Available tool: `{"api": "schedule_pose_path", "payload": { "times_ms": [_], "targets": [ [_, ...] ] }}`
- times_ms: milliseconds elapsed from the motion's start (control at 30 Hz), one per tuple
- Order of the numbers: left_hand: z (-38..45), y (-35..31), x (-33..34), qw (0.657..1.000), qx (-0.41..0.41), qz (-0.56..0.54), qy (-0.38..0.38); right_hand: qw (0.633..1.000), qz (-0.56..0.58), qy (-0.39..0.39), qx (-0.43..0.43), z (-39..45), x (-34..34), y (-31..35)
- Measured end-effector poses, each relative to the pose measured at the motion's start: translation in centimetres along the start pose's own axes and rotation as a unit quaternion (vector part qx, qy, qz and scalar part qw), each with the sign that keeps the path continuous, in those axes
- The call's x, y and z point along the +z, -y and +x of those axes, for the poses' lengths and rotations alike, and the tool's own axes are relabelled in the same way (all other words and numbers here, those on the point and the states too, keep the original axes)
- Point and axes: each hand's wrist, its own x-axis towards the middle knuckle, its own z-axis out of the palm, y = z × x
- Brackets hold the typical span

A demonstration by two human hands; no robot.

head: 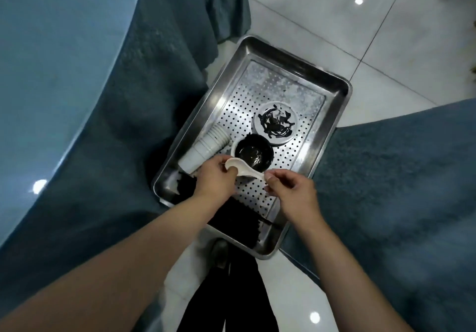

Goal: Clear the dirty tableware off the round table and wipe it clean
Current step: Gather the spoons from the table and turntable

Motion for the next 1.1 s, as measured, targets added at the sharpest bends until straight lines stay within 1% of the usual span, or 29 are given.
{"api": "schedule_pose_path", "payload": {
  "times_ms": [100,233,367,500,600,667,733,900,1100],
  "targets": [
    [2.1,0.3,0.4,0.996,0.053,0.071,0.0,0.998,0.048,-0.026,0.03,2.0,0.4,-0.8],
    [3.0,0.5,0.9,0.981,0.118,0.151,-0.004,0.995,0.053,-0.07,0.039,4.4,0.8,-2.1],
    [2.5,1.5,0.0,0.966,0.158,0.201,0.03,0.993,-0.004,-0.11,0.035,6.0,1.2,-2.6],
    [1.0,2.2,-1.4,0.931,0.206,0.297,0.049,0.988,-0.101,-0.119,0.015,6.7,1.8,-3.0],
    [0.0,2.2,-2.6,0.909,0.225,0.35,0.042,0.978,-0.181,-0.103,-0.001,5.9,1.6,-2.9],
    [-1.1,1.8,-3.4,0.895,0.238,0.377,0.033,0.957,-0.275,-0.09,-0.018,4.9,1.3,-2.4],
    [-2.6,0.9,-4.3,0.89,0.245,0.383,0.029,0.935,-0.34,-0.087,-0.042,3.2,1.0,-1.2],
    [-7.4,-2.4,-6.7,0.879,0.273,0.392,0.001,0.915,-0.381,-0.054,-0.119,-1.0,1.2,3.4],
    [-13.9,-5.8,-10.5,0.872,0.295,0.383,-0.08,0.885,-0.41,-0.017,-0.221,-6.8,2.4,10.4]
  ]
}}
